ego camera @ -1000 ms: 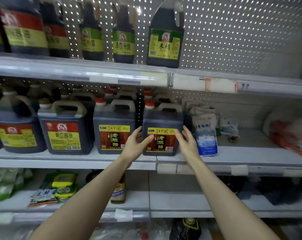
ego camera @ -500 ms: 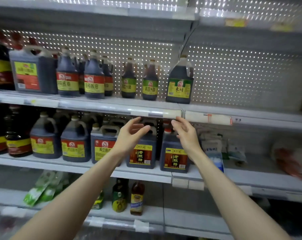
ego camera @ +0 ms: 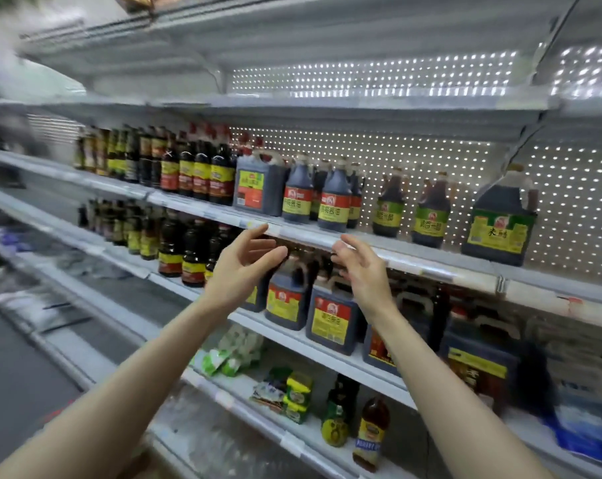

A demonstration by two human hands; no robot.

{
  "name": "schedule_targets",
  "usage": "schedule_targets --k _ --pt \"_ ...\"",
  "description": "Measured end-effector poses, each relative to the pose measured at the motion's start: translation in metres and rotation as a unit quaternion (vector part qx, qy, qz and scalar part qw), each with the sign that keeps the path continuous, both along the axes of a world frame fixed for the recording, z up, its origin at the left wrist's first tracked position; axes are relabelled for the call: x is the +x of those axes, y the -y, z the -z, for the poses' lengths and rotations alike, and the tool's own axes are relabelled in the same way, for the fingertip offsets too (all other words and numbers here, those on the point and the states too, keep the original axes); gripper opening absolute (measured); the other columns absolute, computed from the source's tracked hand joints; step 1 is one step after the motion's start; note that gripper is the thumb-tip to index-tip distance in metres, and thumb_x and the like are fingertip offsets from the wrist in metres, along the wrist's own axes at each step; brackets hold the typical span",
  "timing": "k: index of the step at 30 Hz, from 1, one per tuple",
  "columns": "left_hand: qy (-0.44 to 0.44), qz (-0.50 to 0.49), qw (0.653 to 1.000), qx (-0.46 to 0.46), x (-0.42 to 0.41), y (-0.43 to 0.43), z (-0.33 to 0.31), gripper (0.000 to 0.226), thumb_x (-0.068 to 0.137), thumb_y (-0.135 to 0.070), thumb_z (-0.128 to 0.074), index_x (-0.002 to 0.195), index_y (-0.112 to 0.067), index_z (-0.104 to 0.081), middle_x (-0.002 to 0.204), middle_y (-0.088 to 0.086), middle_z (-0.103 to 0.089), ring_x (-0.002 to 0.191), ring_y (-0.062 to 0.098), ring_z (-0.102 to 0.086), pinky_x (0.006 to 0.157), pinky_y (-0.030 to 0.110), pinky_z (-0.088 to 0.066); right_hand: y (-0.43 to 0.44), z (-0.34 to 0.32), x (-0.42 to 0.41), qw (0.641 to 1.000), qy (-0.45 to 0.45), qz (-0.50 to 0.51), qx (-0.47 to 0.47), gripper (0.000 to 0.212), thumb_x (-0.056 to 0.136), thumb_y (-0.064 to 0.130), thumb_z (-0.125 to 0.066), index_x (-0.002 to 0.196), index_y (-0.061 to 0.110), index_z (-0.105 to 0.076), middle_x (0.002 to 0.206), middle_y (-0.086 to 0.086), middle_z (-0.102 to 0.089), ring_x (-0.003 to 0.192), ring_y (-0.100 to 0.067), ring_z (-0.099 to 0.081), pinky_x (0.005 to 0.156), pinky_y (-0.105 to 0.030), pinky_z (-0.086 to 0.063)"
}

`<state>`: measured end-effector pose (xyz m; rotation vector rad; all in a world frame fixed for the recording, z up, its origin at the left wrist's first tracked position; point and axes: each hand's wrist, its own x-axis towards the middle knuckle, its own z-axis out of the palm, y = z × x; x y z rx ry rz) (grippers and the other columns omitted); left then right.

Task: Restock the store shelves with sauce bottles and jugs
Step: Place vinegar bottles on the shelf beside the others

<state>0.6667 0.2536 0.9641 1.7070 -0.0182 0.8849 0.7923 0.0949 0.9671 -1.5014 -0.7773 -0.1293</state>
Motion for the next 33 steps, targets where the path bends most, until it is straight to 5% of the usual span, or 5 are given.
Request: schedule_targets --k 4,11,18,25,33 --pt "0.001 -0.062 0.998 0.0 -0.042 -0.064 0.003 0.069 0.077 -0.047 -0.071 0.138 -0.025 -0.047 0.118 -0.003 -0.064 0.109 0.007 -0.061 0.082 0.021 -0.051 -0.081 -0.004 -0.026 0.997 0.011 -0.071 0.003 0.041 0.093 0.035 -0.058 0.128 0.015 -0.056 0.126 -0.006 -0.062 0.117 -0.019 -0.058 0.103 -0.039 -0.046" --pt "0.008 -0.157 0.988 -0.006 -0.115 -0.217 0.019 0.066 0.076 -0.044 -0.068 0.135 -0.026 -0.048 0.115 -0.003 -0.066 0.106 0.006 -0.062 0.084 0.022 -0.049 -0.255 0.001 -0.08 0.986 0.019 -0.168 0.007 0.026 0.094 0.033 -0.057 0.117 0.022 -0.057 0.121 -0.003 -0.064 0.113 -0.015 -0.06 0.097 -0.03 -0.047" --pt "0.003 -0.216 0.976 0.008 -0.176 -0.391 0.011 0.049 0.085 -0.028 -0.065 0.131 -0.025 -0.05 0.107 -0.01 -0.065 0.092 -0.007 -0.063 0.072 0.008 -0.049 -0.442 -0.002 -0.127 0.978 0.012 -0.206 0.022 0.035 0.092 0.039 -0.058 0.122 0.022 -0.059 0.12 0.0 -0.065 0.11 -0.012 -0.061 0.095 -0.03 -0.049" --pt "-0.014 -0.222 0.975 -0.009 -0.186 -0.531 0.025 0.052 0.083 -0.033 -0.065 0.132 -0.024 -0.05 0.111 -0.001 -0.065 0.095 0.001 -0.063 0.072 0.012 -0.049 -0.589 0.014 -0.144 0.975 0.0 -0.22 0.006 0.034 0.094 0.035 -0.058 0.123 0.018 -0.059 0.11 0.004 -0.068 0.1 -0.006 -0.063 0.082 -0.02 -0.047" --pt "-0.039 -0.215 0.975 -0.033 -0.148 -0.689 0.068 0.045 0.085 -0.031 -0.065 0.127 -0.024 -0.051 0.108 -0.004 -0.066 0.097 0.002 -0.062 0.077 0.015 -0.049 -0.746 0.057 -0.108 0.978 -0.016 -0.206 -0.003 0.019 0.095 0.031 -0.057 0.112 0.024 -0.059 0.104 0.008 -0.066 0.097 -0.011 -0.064 0.085 -0.026 -0.05"
